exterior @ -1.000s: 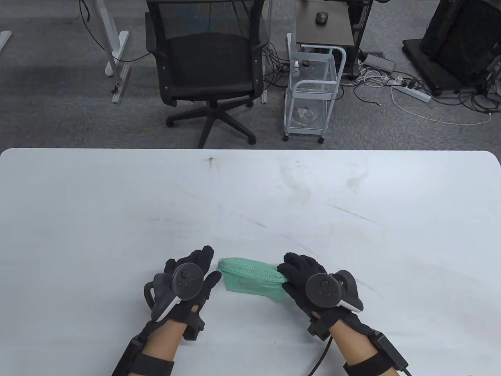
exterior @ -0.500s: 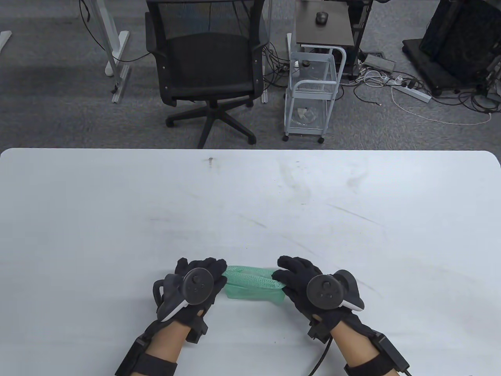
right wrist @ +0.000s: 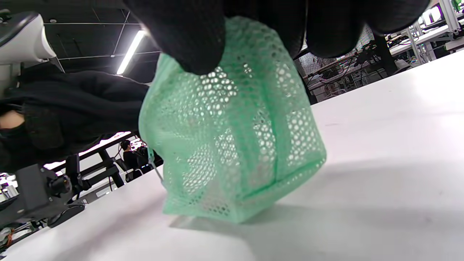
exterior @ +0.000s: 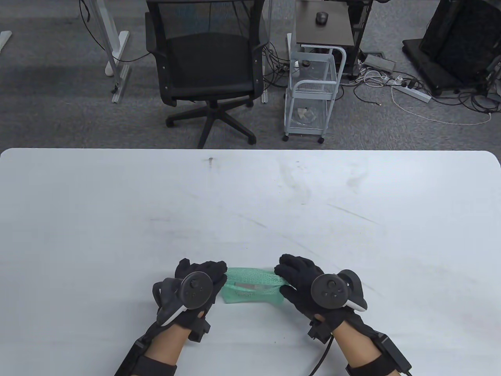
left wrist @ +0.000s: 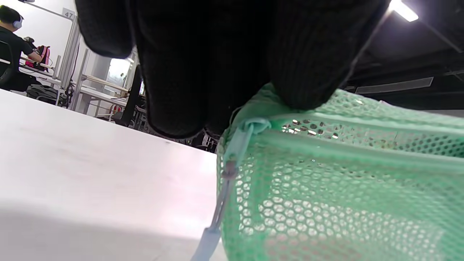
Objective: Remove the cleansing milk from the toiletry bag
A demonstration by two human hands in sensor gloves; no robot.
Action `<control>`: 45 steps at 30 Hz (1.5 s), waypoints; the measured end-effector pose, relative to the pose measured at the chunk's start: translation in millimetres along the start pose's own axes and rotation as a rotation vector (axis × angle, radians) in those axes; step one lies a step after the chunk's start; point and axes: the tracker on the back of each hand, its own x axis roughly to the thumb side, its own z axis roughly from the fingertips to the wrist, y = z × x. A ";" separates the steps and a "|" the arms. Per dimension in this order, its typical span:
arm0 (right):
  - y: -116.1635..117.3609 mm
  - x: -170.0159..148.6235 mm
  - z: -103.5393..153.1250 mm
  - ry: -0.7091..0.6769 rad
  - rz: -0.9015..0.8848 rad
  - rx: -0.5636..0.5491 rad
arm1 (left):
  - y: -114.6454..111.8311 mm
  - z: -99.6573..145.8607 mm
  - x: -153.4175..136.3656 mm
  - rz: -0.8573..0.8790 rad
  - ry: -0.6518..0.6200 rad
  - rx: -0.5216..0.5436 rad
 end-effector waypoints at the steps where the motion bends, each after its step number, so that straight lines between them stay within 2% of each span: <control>1: -0.7 0.9 0.4 -0.006 -0.006 -0.006 | 1.3 1.5 1.9 0.009 -0.006 0.007; 9: -4.4 14.3 3.3 -0.080 -0.016 -0.055 | 4.5 9.3 17.5 0.046 -0.062 0.015; 20: -0.6 42.0 6.7 -0.223 0.122 -0.095 | 1.3 11.3 20.6 0.114 -0.068 0.009; 30: 24.3 49.6 -2.8 -0.169 0.425 0.018 | -1.9 9.7 22.3 0.123 -0.085 -0.032; 37: 39.7 46.4 -10.1 -0.073 0.535 0.158 | -3.6 9.1 24.1 0.110 -0.086 -0.051; 45: 53.5 42.2 -17.0 -0.037 0.612 0.238 | -6.9 8.3 27.1 0.073 -0.079 -0.068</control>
